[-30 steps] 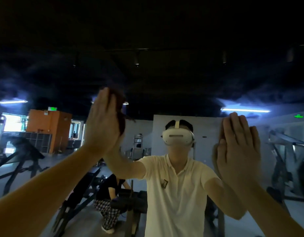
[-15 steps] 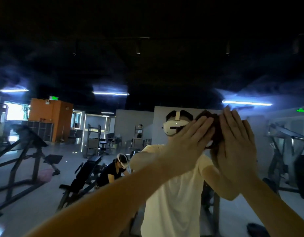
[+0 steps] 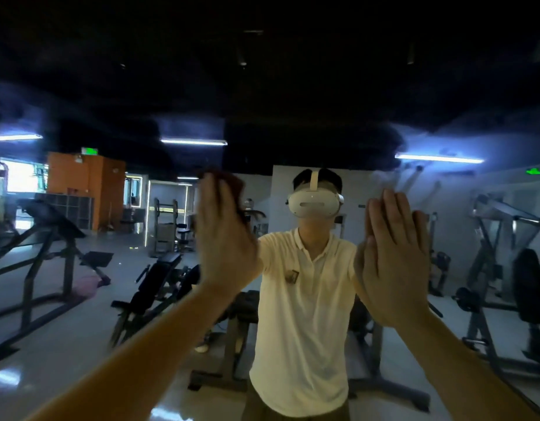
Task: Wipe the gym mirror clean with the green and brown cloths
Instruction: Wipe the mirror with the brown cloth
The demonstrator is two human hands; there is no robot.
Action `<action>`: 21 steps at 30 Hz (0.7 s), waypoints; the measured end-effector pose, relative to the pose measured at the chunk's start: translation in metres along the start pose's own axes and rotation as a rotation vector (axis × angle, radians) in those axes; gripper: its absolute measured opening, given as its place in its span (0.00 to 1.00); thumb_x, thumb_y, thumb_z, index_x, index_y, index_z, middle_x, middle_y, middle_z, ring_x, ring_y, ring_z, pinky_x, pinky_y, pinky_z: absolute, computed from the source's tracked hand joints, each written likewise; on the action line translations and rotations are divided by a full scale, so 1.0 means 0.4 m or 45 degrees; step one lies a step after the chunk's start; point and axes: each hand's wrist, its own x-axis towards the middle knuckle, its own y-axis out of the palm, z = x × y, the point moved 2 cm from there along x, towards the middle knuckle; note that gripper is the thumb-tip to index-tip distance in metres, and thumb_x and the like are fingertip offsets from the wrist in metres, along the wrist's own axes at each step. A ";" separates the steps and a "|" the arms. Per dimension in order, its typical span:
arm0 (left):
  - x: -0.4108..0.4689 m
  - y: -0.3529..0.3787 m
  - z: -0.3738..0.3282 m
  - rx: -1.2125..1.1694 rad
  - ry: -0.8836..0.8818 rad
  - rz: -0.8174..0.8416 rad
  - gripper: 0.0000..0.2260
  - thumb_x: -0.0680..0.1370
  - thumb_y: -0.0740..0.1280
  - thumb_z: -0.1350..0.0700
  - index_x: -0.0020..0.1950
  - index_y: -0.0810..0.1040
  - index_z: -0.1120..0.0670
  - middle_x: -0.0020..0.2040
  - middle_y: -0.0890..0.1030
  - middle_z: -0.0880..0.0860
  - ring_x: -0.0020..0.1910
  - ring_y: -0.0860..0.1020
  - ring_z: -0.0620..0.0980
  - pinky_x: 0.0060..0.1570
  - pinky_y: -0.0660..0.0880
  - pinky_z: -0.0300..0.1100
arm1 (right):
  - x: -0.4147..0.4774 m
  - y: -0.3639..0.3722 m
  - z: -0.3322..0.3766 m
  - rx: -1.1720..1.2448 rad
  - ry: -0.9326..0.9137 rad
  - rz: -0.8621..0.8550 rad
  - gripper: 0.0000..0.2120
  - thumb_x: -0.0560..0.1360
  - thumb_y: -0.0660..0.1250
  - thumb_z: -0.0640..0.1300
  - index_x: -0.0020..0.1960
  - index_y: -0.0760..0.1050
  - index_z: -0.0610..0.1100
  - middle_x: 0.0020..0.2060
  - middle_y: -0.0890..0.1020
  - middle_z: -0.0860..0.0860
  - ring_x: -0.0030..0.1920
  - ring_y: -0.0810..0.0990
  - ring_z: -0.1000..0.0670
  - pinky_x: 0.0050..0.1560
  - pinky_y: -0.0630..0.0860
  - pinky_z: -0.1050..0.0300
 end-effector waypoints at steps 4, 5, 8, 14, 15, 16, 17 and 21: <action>-0.104 0.076 -0.238 -0.093 0.213 0.109 0.35 0.81 0.61 0.59 0.84 0.46 0.56 0.84 0.45 0.56 0.84 0.40 0.55 0.81 0.52 0.59 | -0.006 -0.010 -0.020 0.086 -0.066 0.041 0.28 0.83 0.53 0.44 0.82 0.58 0.41 0.83 0.55 0.42 0.83 0.51 0.42 0.80 0.51 0.34; -0.129 0.092 -0.279 -0.114 0.301 0.161 0.35 0.81 0.60 0.59 0.84 0.45 0.56 0.85 0.45 0.57 0.84 0.40 0.54 0.81 0.51 0.57 | -0.006 -0.013 -0.026 0.090 -0.088 0.049 0.29 0.82 0.56 0.43 0.82 0.57 0.41 0.83 0.55 0.42 0.83 0.51 0.42 0.81 0.51 0.34; -0.175 0.121 -0.318 -0.047 0.720 0.295 0.31 0.82 0.59 0.60 0.83 0.51 0.59 0.84 0.46 0.59 0.84 0.42 0.56 0.82 0.47 0.54 | -0.009 -0.029 -0.028 0.079 -0.103 0.070 0.34 0.79 0.66 0.43 0.82 0.58 0.41 0.82 0.56 0.42 0.83 0.52 0.43 0.81 0.50 0.37; -0.090 0.028 -0.003 0.224 0.952 0.396 0.36 0.79 0.68 0.56 0.82 0.53 0.56 0.83 0.55 0.61 0.81 0.57 0.59 0.79 0.58 0.58 | -0.081 -0.050 0.024 0.023 -0.072 0.094 0.25 0.82 0.60 0.42 0.78 0.67 0.38 0.81 0.61 0.39 0.82 0.57 0.39 0.80 0.54 0.35; -0.071 0.003 0.071 0.258 0.830 0.371 0.35 0.79 0.71 0.53 0.82 0.58 0.57 0.81 0.59 0.63 0.78 0.62 0.61 0.77 0.63 0.60 | -0.098 -0.052 0.039 0.030 -0.053 0.090 0.25 0.82 0.56 0.43 0.77 0.68 0.37 0.80 0.62 0.39 0.81 0.58 0.39 0.80 0.55 0.35; -0.058 -0.024 0.143 0.282 0.707 0.353 0.33 0.80 0.71 0.48 0.80 0.62 0.58 0.80 0.61 0.65 0.76 0.66 0.62 0.75 0.67 0.61 | -0.112 -0.053 0.053 0.027 -0.035 0.095 0.26 0.82 0.53 0.43 0.77 0.68 0.37 0.80 0.62 0.38 0.81 0.58 0.38 0.80 0.55 0.35; -0.053 -0.055 0.210 0.277 0.582 0.350 0.34 0.81 0.68 0.41 0.80 0.64 0.59 0.79 0.61 0.66 0.76 0.66 0.63 0.73 0.69 0.60 | -0.128 -0.054 0.062 0.008 -0.010 0.103 0.26 0.82 0.52 0.43 0.78 0.67 0.37 0.80 0.62 0.38 0.81 0.58 0.37 0.80 0.55 0.34; -0.118 -0.130 0.337 0.154 0.056 0.202 0.33 0.86 0.51 0.41 0.83 0.52 0.62 0.82 0.51 0.67 0.82 0.53 0.64 0.76 0.63 0.65 | -0.196 -0.060 0.054 -0.061 0.157 0.115 0.27 0.82 0.55 0.42 0.79 0.64 0.36 0.80 0.59 0.36 0.81 0.57 0.36 0.81 0.51 0.37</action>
